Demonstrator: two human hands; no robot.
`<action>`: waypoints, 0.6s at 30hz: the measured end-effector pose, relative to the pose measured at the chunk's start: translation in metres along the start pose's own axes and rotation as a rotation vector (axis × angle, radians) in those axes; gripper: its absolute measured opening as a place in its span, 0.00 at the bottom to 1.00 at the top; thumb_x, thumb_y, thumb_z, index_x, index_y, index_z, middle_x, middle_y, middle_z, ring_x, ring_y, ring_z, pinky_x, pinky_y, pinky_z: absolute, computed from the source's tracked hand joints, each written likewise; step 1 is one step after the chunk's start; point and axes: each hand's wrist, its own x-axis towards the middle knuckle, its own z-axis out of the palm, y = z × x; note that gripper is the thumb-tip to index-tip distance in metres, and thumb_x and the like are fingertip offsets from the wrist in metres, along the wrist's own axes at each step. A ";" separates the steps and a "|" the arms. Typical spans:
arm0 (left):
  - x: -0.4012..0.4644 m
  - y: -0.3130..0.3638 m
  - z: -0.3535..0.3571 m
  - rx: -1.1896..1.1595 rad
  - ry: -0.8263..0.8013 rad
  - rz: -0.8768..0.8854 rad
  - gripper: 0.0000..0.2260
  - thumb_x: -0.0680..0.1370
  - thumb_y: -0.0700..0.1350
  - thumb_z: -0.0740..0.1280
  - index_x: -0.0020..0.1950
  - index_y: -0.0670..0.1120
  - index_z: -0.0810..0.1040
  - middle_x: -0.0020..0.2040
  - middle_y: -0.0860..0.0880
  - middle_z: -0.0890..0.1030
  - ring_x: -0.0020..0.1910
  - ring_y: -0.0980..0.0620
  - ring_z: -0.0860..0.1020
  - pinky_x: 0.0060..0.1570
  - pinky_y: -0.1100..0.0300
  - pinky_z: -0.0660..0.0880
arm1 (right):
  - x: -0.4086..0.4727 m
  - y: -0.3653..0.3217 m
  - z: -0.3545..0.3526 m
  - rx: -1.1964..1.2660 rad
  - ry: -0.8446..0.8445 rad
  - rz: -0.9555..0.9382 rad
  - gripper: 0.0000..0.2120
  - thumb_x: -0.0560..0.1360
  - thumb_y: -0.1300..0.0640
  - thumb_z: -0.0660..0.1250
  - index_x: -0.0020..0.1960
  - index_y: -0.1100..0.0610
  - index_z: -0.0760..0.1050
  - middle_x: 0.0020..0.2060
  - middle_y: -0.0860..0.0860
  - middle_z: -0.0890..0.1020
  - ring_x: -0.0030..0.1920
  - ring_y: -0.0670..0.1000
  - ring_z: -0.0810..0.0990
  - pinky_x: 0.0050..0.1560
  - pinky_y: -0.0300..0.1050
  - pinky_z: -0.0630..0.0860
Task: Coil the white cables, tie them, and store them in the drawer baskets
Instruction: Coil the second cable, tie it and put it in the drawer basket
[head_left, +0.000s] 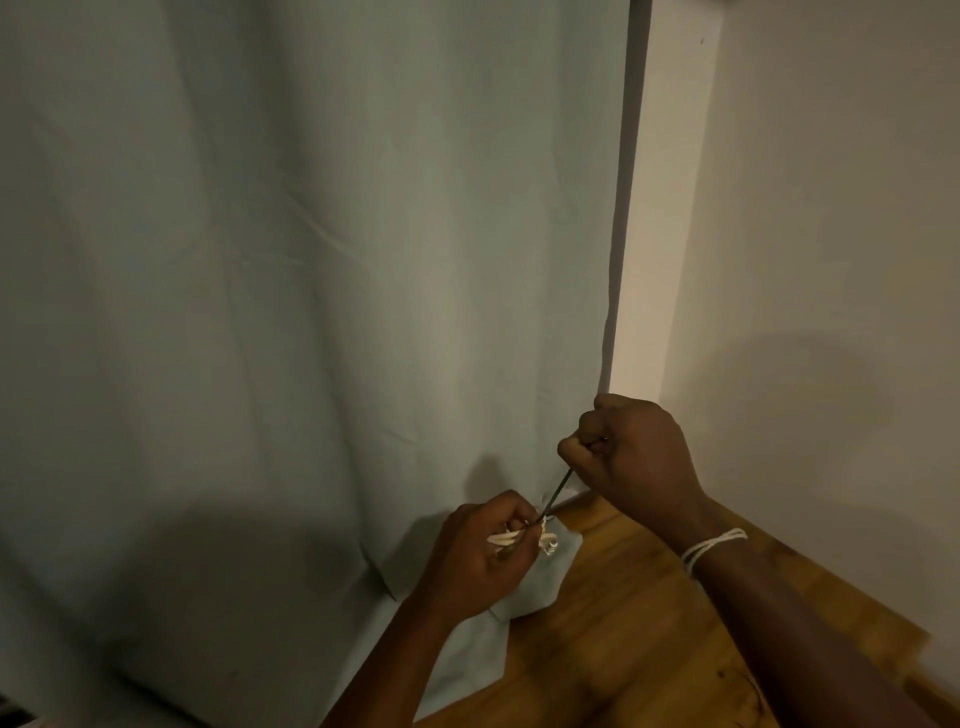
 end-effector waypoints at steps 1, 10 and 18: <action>-0.002 0.000 0.000 0.002 -0.007 0.000 0.04 0.77 0.50 0.68 0.45 0.51 0.75 0.37 0.60 0.80 0.38 0.58 0.82 0.36 0.68 0.76 | 0.001 0.001 -0.001 -0.003 0.002 0.001 0.12 0.67 0.54 0.67 0.26 0.56 0.75 0.24 0.49 0.70 0.24 0.49 0.69 0.26 0.40 0.66; -0.004 -0.011 -0.003 0.004 -0.020 -0.107 0.05 0.79 0.47 0.66 0.44 0.51 0.74 0.38 0.59 0.81 0.40 0.61 0.81 0.38 0.71 0.74 | -0.017 -0.007 0.008 -0.041 -0.030 -0.007 0.14 0.69 0.53 0.66 0.26 0.55 0.74 0.25 0.46 0.68 0.24 0.47 0.68 0.25 0.37 0.64; 0.003 -0.009 0.005 -0.464 0.209 -0.537 0.08 0.80 0.38 0.64 0.48 0.48 0.82 0.43 0.49 0.86 0.44 0.53 0.84 0.43 0.64 0.77 | -0.046 -0.007 0.014 0.141 -0.047 0.108 0.26 0.73 0.57 0.72 0.24 0.43 0.60 0.21 0.46 0.67 0.26 0.46 0.72 0.28 0.31 0.64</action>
